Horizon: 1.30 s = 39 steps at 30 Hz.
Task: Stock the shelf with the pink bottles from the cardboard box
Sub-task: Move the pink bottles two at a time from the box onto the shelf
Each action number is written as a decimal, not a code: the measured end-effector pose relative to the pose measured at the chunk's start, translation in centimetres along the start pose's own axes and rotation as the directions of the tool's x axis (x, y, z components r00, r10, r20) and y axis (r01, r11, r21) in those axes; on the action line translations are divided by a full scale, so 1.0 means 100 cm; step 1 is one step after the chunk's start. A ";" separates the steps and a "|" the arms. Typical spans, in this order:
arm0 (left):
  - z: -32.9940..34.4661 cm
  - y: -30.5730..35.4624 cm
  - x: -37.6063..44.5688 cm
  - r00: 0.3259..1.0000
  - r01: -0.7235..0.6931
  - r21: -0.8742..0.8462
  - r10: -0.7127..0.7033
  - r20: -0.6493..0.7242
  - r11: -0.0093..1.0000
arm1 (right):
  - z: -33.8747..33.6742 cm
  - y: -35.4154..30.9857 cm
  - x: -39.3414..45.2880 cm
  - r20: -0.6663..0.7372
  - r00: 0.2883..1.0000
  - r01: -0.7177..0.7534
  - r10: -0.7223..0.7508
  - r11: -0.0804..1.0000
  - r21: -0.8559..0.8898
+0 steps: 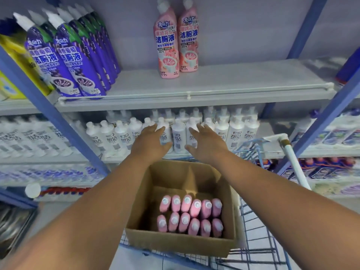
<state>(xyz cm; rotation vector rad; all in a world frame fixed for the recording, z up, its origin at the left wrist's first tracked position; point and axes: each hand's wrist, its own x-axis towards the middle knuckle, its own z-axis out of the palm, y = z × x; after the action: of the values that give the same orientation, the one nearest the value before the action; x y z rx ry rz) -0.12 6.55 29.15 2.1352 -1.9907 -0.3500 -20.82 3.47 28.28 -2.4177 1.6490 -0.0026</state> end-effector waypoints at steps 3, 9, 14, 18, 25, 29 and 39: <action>0.019 -0.016 0.000 0.998 -0.019 0.004 0.019 0.055 1.000 | 0.030 -0.008 0.002 0.026 1.000 -0.008 0.008 1.000 0.022; 0.064 -0.053 0.004 0.979 -0.044 -0.059 0.055 0.198 0.997 | 0.094 -0.026 -0.002 0.141 0.990 -0.034 0.030 0.999 0.026; 0.110 -0.080 0.000 0.961 -0.069 -0.070 0.085 0.261 0.995 | 0.145 -0.035 -0.003 0.220 0.975 -0.055 0.037 0.996 0.074; 0.150 -0.098 -0.012 0.949 0.019 -0.144 0.028 0.313 0.989 | 0.188 -0.036 -0.002 0.312 0.949 -0.088 0.043 0.987 0.132; 0.228 -0.125 -0.035 0.878 0.220 -0.201 -0.103 0.468 0.955 | 0.259 -0.040 -0.006 0.417 0.903 -0.191 0.105 0.967 0.169; 0.263 -0.137 -0.043 0.831 0.311 -0.215 -0.155 0.534 0.926 | 0.284 -0.045 0.004 0.422 0.898 -0.210 0.120 0.962 0.173; 0.312 -0.150 -0.034 0.844 0.327 -0.274 -0.150 0.514 0.904 | 0.334 -0.046 0.021 0.351 0.913 -0.259 0.207 0.960 0.107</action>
<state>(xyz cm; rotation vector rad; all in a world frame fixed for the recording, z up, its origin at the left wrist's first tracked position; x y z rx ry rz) 4.35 11.49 -4.99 2.2026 -1.6778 -1.2994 -11.76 9.03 -3.75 -1.9635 1.6936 0.2961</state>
